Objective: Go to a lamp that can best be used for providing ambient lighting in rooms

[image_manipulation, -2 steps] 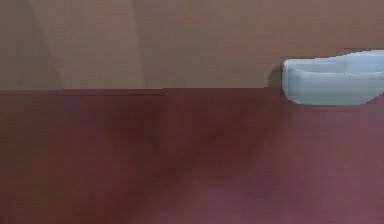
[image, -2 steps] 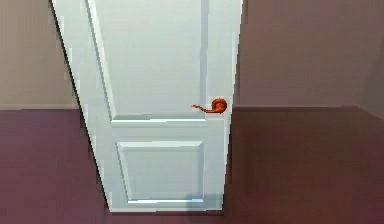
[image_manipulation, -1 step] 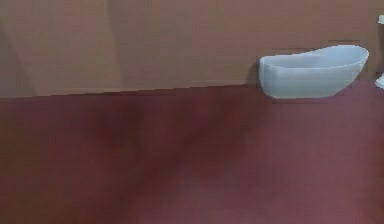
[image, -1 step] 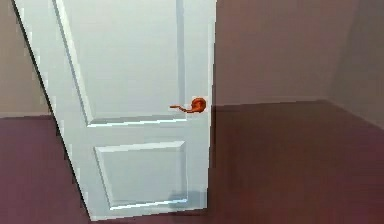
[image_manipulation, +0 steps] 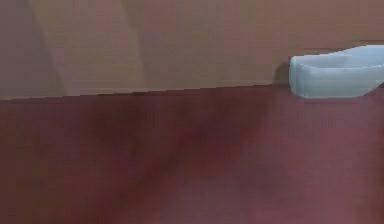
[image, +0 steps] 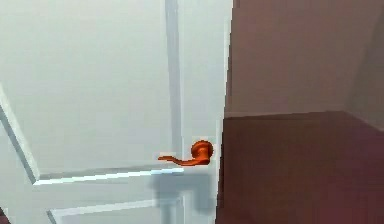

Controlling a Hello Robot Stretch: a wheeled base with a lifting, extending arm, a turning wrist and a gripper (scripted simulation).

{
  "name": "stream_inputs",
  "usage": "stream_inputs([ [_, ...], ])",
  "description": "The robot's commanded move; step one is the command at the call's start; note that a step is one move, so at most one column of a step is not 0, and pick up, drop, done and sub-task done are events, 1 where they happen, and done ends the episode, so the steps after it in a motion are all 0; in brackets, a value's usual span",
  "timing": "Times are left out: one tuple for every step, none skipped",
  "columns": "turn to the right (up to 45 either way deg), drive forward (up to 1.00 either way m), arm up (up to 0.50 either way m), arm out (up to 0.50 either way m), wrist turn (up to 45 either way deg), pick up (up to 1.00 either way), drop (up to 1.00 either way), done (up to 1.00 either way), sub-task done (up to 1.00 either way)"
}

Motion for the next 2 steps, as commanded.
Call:
stream_inputs([
  [-45.0,0.00,0.00,0.00,0.0,0.00,0.00,0.00,0.00],
  [-33.0,0.00,0.00,0.00,0.0,0.00,0.00,0.00,0.00],
])
